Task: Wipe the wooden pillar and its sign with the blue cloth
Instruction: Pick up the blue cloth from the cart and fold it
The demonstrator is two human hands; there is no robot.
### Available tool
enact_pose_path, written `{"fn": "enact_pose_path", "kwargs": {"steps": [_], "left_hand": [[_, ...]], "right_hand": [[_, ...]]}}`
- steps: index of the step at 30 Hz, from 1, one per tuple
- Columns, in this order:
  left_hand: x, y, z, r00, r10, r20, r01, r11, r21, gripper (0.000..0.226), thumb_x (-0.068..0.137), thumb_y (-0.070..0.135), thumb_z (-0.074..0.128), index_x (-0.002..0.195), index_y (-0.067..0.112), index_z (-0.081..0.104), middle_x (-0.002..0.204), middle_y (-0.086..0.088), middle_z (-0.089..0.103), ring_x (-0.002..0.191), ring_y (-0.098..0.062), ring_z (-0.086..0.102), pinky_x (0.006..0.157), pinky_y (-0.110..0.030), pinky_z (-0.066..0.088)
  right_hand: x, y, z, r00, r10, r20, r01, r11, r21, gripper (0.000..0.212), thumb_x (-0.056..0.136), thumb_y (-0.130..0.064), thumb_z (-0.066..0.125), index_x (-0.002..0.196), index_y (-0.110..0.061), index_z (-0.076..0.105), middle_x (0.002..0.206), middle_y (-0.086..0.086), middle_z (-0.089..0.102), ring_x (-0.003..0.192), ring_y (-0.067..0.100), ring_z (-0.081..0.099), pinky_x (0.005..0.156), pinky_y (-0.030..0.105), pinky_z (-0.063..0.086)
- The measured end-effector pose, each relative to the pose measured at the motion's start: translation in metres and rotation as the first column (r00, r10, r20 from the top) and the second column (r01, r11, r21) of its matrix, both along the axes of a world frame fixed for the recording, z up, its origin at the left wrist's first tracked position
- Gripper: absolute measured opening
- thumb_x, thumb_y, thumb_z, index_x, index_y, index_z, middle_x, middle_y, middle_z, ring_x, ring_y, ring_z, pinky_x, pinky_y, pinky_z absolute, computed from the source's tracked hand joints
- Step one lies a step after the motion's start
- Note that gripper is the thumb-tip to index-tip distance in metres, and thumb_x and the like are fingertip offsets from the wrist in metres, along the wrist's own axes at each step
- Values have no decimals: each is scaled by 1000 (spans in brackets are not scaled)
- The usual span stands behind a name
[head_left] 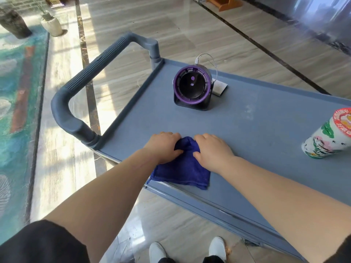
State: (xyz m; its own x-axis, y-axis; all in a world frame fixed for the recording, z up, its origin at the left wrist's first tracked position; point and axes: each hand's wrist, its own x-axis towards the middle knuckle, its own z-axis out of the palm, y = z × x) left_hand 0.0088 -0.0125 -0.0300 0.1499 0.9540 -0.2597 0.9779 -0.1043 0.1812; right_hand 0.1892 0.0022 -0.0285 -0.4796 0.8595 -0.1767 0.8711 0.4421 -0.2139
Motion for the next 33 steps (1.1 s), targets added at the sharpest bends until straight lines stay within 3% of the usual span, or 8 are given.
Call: {"fn": "enact_pose_path", "kwargs": {"steps": [9, 15, 18, 21, 24, 27, 30, 33], "left_hand": [[-18, -28, 47, 977, -7, 212, 20, 998, -57, 30, 83, 40, 61, 109, 24, 57, 103, -1, 64, 94, -23, 56, 78, -31, 42], [-43, -40, 107, 939, 54, 338, -39, 998, -49, 31, 85, 46, 60, 108, 26, 59, 98, 5, 63, 90, -16, 55, 77, -27, 40], [-56, -46, 140, 888, 104, 447, -102, 994, -30, 32, 86, 51, 58, 108, 29, 60, 99, 6, 64, 91, -14, 59, 80, -28, 46], [-65, -49, 175, 835, 117, 537, -166, 985, 43, 15, 87, 51, 55, 92, 38, 60, 89, 13, 65, 84, -6, 60, 73, -27, 47], [-72, -49, 206, 774, 109, 623, -229, 967, 115, 21, 86, 50, 56, 91, 31, 63, 88, 5, 67, 83, -14, 63, 73, -32, 50], [-76, -49, 239, 712, 101, 695, -272, 952, 140, 21, 87, 44, 58, 90, 24, 65, 84, 1, 68, 77, -14, 64, 69, -27, 51], [-82, -50, 276, 703, 105, 703, -340, 918, 203, 17, 91, 32, 59, 76, 25, 63, 65, 16, 61, 57, 2, 56, 54, -12, 42], [-92, -59, 313, 749, 115, 652, -383, 879, 285, 17, 90, 37, 59, 80, 23, 65, 72, 10, 64, 66, -5, 58, 61, -23, 45]], "right_hand": [[2, 9, 46, 958, -196, -207, 88, 893, -441, 17, 77, -23, 60, 90, -13, 58, 86, 5, 62, 80, 21, 57, 67, 31, 44], [-6, 7, 99, 831, -250, -497, -22, 878, -479, 32, 75, -23, 65, 105, -33, 60, 101, -7, 67, 90, 12, 64, 71, 26, 49], [-14, 10, 130, 725, -254, -640, -61, 902, -427, 44, 71, -26, 68, 110, -42, 58, 110, -10, 66, 98, 9, 65, 82, 30, 54], [-24, 12, 167, 640, -202, -741, -104, 933, -345, 36, 76, -25, 67, 109, -38, 59, 110, -6, 65, 97, 9, 65, 77, 24, 53], [-38, 9, 203, 607, -134, -783, -76, 971, -226, 20, 85, -24, 59, 100, -38, 60, 97, -8, 66, 80, 7, 63, 64, 18, 50], [-57, 8, 233, 612, -63, -788, -15, 996, -90, 14, 88, -32, 49, 96, -39, 58, 92, -12, 65, 86, 12, 61, 74, 29, 50], [-76, 11, 264, 578, -1, -816, -6, 1000, -5, 13, 88, -37, 48, 97, -37, 58, 93, -16, 63, 91, 8, 59, 82, 31, 48], [-86, 15, 294, 557, 87, -826, -83, 995, 49, 17, 85, -40, 53, 102, -39, 56, 99, -18, 62, 93, 5, 58, 82, 28, 48]]}}
